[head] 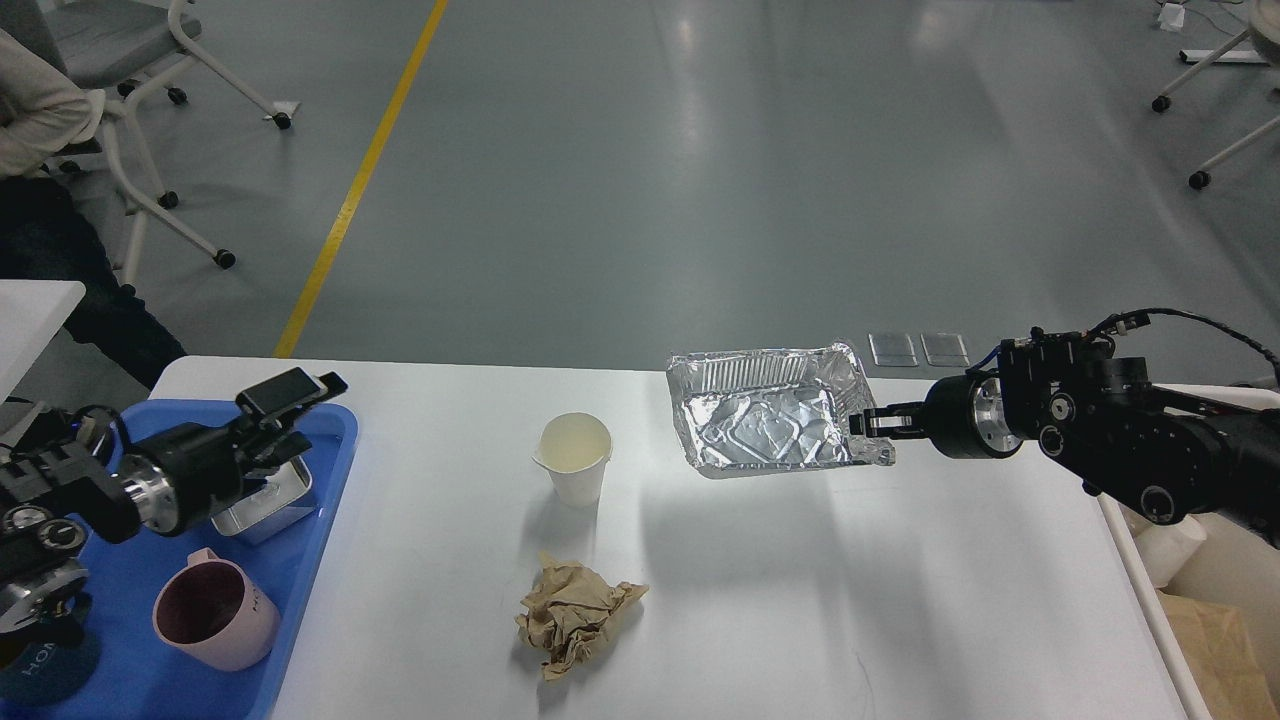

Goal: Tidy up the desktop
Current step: 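Reach the left gripper to the paper cup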

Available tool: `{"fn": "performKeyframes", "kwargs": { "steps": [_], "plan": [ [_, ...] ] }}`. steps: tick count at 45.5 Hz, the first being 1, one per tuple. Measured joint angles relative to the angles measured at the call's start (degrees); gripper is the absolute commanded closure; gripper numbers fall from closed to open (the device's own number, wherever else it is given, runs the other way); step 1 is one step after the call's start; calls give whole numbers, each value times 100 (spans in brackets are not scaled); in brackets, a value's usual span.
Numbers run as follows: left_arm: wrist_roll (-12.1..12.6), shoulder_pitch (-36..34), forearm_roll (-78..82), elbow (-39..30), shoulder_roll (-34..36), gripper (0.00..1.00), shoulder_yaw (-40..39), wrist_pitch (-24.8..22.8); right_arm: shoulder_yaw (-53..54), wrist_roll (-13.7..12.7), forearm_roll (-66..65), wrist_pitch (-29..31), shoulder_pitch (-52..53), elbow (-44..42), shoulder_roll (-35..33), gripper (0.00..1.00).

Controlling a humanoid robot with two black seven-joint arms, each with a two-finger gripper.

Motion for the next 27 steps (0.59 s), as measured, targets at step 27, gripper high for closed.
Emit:
{"fn": "performKeyframes", "kwargs": {
  "steps": [27],
  "plan": [
    [310, -1925, -91, 1568, -2526, 5, 2756, 134, 19, 0, 1, -53, -39, 18, -5, 100]
  ]
}}
